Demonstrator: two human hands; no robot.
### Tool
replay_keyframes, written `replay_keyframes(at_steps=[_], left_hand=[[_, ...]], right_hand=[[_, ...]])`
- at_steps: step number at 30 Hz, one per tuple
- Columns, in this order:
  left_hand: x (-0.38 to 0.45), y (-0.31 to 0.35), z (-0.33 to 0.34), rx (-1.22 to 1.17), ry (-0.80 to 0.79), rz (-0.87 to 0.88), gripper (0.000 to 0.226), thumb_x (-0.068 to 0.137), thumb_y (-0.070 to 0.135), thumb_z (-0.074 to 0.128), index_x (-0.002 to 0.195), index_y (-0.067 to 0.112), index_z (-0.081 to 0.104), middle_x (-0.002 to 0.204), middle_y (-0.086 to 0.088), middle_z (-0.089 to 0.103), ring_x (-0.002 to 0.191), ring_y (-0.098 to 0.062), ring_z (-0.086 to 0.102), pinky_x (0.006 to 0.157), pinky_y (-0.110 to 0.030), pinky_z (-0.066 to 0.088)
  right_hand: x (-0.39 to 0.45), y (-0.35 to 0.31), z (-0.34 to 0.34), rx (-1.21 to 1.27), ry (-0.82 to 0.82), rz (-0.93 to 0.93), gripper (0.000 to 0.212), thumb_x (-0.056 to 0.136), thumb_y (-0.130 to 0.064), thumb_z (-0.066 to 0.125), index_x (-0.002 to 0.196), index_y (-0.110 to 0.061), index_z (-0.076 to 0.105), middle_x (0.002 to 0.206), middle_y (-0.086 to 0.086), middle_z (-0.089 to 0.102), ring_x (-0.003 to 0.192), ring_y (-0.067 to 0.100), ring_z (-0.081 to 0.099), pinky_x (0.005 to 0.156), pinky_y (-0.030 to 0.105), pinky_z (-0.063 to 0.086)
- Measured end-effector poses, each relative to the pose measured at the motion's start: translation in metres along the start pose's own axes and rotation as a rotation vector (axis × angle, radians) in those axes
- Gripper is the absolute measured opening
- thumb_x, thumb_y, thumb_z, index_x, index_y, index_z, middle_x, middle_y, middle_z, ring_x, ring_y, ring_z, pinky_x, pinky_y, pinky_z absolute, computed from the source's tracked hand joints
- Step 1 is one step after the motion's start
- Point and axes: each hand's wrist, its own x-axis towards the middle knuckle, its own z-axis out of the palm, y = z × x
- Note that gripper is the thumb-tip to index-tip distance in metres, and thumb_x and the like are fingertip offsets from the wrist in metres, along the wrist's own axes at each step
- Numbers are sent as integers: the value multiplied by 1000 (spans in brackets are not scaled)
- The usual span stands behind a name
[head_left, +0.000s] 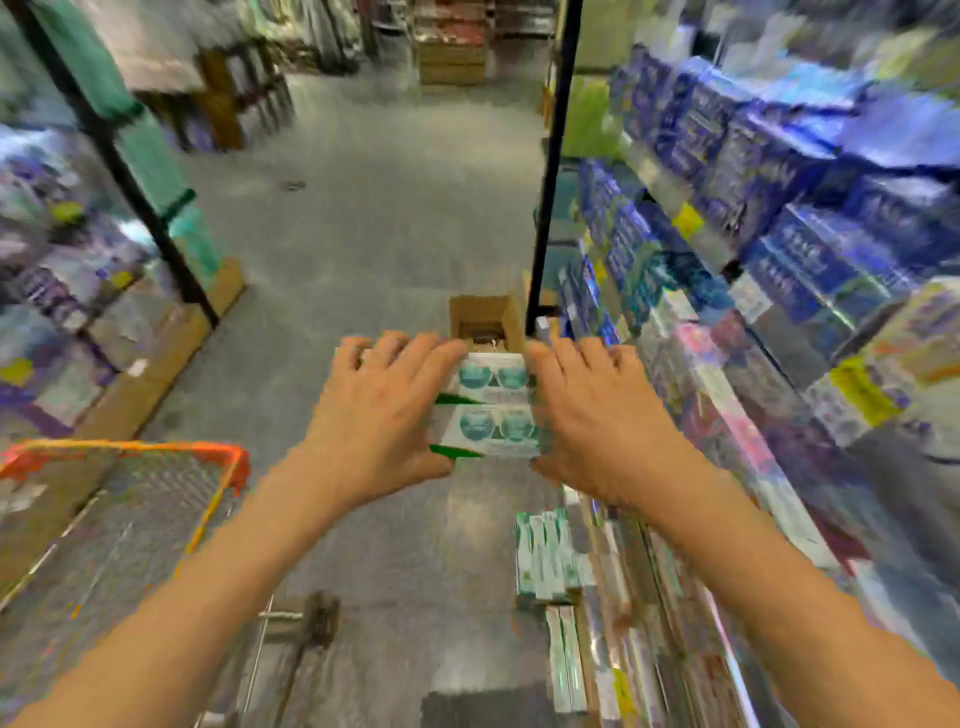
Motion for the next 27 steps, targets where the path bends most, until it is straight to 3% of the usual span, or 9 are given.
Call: replay_keyframes(at_steps=[5, 9, 11, 13, 15, 16, 19, 24, 27], left_hand=[[-42, -20, -137, 155, 173, -194, 83, 49, 57, 51, 122, 18, 43, 111, -5, 58, 99, -25, 46, 79, -40, 31], [-117, -40, -206, 288, 219, -315, 85, 54, 59, 58, 129, 23, 42, 120, -2, 58, 110, -25, 49, 92, -44, 30], [-172, -49, -233, 292, 242, -475, 84, 58, 63, 54, 132, 26, 40, 130, -2, 53, 122, -25, 39, 102, -52, 24], [-235, -54, -260, 215, 340, -703, 83, 64, 63, 53, 137, 28, 35, 143, -5, 36, 133, -25, 26, 108, -57, 17], [-301, -56, -286, -85, 463, -982, 92, 71, 57, 67, 145, 33, 19, 152, -3, 17, 140, -21, 17, 113, -51, 18], [-331, -54, -301, -430, 492, -1126, 102, 70, 54, 74, 147, 37, 9, 154, -1, 16, 141, -20, 20, 113, -46, 23], [-410, -53, -331, -1384, 643, -1237, 105, 67, 39, 82, 142, 43, 8, 133, 0, 55, 112, -26, 60, 94, -49, 48], [-485, -63, -351, -1549, 906, -1327, 84, 64, 29, 71, 138, 27, 31, 108, 0, 68, 73, -12, 70, 59, -31, 56], [-506, -71, -348, -1623, 1106, -1419, 84, 67, 16, 76, 140, 22, 35, 113, -4, 68, 81, -14, 71, 57, -26, 55]], right_hand=[[34, -65, -122, -13, 209, -288, 102, 39, -58, 80, 119, -1, 53, 99, 14, 63, 85, 32, 62, 72, 41, 50], [34, -146, -172, 81, 296, -421, 86, 49, -54, 70, 115, -1, 52, 97, 13, 61, 81, 32, 59, 66, 37, 45], [27, -197, -186, 179, 283, -456, 83, 56, -57, 58, 116, -1, 52, 97, 13, 60, 82, 34, 58, 66, 38, 43], [16, -255, -196, 301, 263, -470, 85, 60, -53, 68, 124, -2, 49, 106, 13, 57, 93, 35, 55, 74, 41, 39], [-4, -319, -208, 417, 186, -467, 92, 60, -48, 78, 134, -6, 41, 120, 10, 51, 109, 33, 48, 82, 41, 34], [-15, -352, -213, 473, 170, -462, 93, 62, -48, 77, 136, -8, 37, 124, 8, 48, 113, 31, 44, 85, 41, 32], [-54, -452, -225, 604, 110, -427, 88, 67, -52, 72, 135, -13, 33, 126, 5, 44, 116, 28, 41, 87, 39, 30], [-114, -568, -240, 752, -50, -337, 75, 65, -60, 70, 119, -16, 41, 113, 1, 47, 109, 25, 45, 89, 43, 38], [-139, -600, -244, 711, -67, -281, 71, 69, -55, 67, 121, -16, 39, 114, 1, 45, 112, 26, 43, 87, 42, 34]])
